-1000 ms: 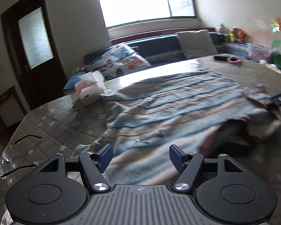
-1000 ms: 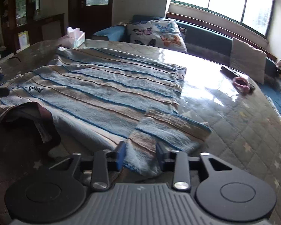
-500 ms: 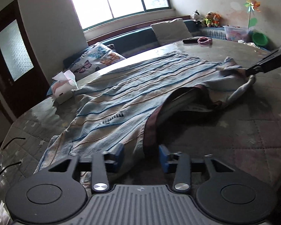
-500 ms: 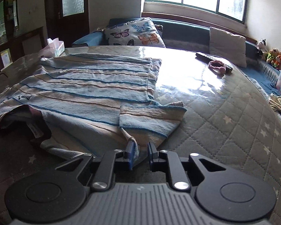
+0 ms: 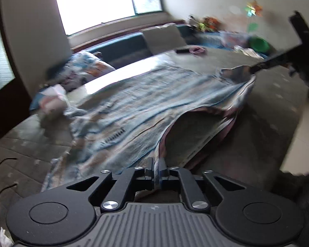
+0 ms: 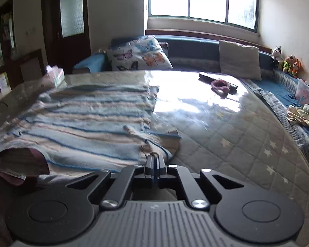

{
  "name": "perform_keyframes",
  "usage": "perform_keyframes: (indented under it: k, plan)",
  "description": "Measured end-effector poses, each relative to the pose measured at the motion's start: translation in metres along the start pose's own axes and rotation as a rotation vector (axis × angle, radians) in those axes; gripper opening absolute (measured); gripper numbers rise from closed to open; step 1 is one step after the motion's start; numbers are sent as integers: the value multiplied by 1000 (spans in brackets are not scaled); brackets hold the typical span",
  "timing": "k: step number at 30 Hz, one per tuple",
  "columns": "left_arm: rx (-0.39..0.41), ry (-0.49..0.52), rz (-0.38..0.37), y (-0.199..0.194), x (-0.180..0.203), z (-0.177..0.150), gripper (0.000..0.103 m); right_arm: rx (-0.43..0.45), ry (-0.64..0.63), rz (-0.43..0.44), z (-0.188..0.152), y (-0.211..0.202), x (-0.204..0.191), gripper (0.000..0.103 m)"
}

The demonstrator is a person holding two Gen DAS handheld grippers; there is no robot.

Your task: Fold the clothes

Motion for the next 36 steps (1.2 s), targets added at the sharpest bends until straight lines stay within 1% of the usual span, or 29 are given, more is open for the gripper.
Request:
perform_keyframes:
  k: [2,5,8,10,11,13,17,23,26,30,36]
  plan:
    - [0,16,-10,-3,1,-1,10,-15,-13,-19,-3,0,2,11]
    - [19,3,29,-1,-8,5,11,-31,-33,-36,-6,0,3,11]
    - [33,-33,68,12,-17,12,11,-11,-64,6,-2,1,-12,12]
    - [30,-61,72,25,-21,15,11,2,-84,35,2,2,-23,14]
    - [25,-72,67,33,-21,16,11,9,-95,49,3,3,-28,17]
    - [9,-82,58,46,-19,14,11,17,-118,85,5,5,-40,20]
    - [-31,-85,34,64,-16,7,11,-26,-187,200,-1,21,-70,20]
    - [-51,-62,-16,57,-9,-6,9,-118,-258,303,-19,39,-96,21]
    - [-54,-61,-32,51,-9,-11,9,-146,-293,334,-28,36,-100,21]
    - [-65,-65,-55,46,-7,-12,7,-163,-336,357,-31,26,-100,21]
    - [-92,-10,-96,34,-3,-14,8,-188,-401,392,-36,10,-99,21]
Point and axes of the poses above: each gripper's, at about its wrist camera, not at the fingertips, and y roughly the way its jaws point, x to its right, z to its top, the point moved 2 cm from there along y, roughly the way its jaws point, and after that the axes turned 2 degrees about -y, right-handed, at the moved point
